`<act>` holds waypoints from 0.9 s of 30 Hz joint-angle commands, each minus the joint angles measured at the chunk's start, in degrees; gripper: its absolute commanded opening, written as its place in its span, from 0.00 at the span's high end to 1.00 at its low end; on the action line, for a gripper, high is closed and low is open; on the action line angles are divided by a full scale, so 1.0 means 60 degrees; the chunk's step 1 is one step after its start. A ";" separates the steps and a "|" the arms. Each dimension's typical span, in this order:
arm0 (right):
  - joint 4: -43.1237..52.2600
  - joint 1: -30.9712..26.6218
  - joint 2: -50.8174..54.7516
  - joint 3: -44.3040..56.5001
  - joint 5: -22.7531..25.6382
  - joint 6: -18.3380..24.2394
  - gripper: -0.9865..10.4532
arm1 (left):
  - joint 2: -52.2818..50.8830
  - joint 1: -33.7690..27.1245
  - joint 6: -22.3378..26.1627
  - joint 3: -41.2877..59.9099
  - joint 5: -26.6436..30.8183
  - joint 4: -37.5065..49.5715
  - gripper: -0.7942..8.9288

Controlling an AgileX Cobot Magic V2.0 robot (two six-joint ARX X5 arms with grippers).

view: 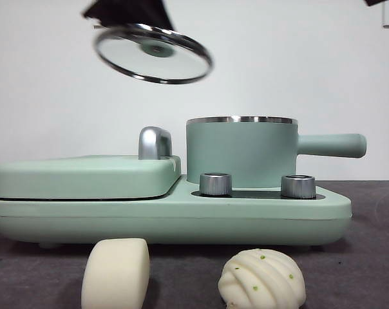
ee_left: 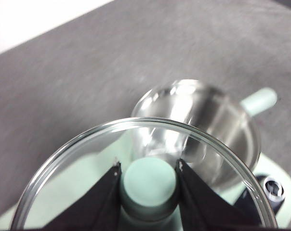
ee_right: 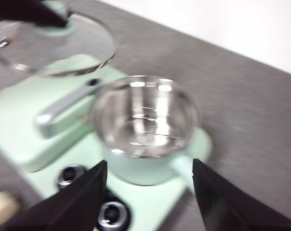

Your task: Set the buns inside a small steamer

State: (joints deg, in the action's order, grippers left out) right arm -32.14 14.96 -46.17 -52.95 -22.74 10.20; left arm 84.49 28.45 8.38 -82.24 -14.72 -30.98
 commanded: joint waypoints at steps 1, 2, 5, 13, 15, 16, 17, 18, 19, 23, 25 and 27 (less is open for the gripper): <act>0.0011 0.0674 -0.0117 -0.0160 -0.0171 0.0175 0.66 | -0.0412 -0.0288 0.0098 -0.0299 -0.0007 -0.0612 0.90; 0.0004 0.0980 -0.0175 -0.0160 -0.0186 0.0229 0.66 | -0.0557 -0.0415 0.0098 -0.0284 -0.0007 -0.0892 0.90; -0.0036 0.2047 -0.0430 -0.0160 -0.0204 0.0703 0.66 | -0.1027 -0.0772 0.0098 -0.0160 -0.0007 -0.1377 0.90; -0.0007 0.4696 -0.1891 -0.0160 0.0579 0.0914 0.66 | -0.2350 -0.1428 -0.0011 0.0375 -0.0007 -0.1526 0.90; 0.0018 0.5202 -0.2350 -0.0160 0.0841 0.0907 0.66 | -0.2572 -0.1563 -0.0011 0.0379 0.0004 -0.1683 0.90; 0.0040 0.5442 -0.2597 -0.0160 0.0958 0.0907 0.66 | -0.2667 -0.1621 -0.0015 0.0379 0.0022 -0.1749 0.90; 0.0073 0.5668 -0.2860 -0.0160 0.1078 0.0885 0.66 | -0.2754 -0.1672 -0.0015 0.0379 0.0036 -0.1810 0.90; 0.0106 0.5850 -0.3071 -0.0160 0.1129 0.0882 0.66 | -0.2816 -0.1716 -0.0015 0.0379 0.0036 -0.1872 0.90; 0.0157 0.6051 -0.3337 -0.0160 0.1137 0.0882 0.66 | -0.2874 -0.1763 -0.0015 0.0379 0.0044 -0.1923 0.90; 0.0590 0.6681 -0.4295 -0.0160 0.1122 0.0874 0.60 | -0.2969 -0.1872 -0.0015 0.0379 0.0055 -0.2011 0.90; 0.0871 0.6951 -0.4710 -0.0160 0.1126 0.0878 0.58 | -0.2969 -0.1876 -0.0015 0.0379 0.0051 -0.2014 0.90; 0.1147 0.7180 -0.5111 -0.0160 0.1129 0.0889 0.58 | -0.2969 -0.1876 -0.0015 0.0379 0.0051 -0.2011 0.90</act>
State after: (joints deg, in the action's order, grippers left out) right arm -25.96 57.10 -75.68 -52.95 -16.19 15.18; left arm 66.78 17.10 8.16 -79.09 -14.26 -44.51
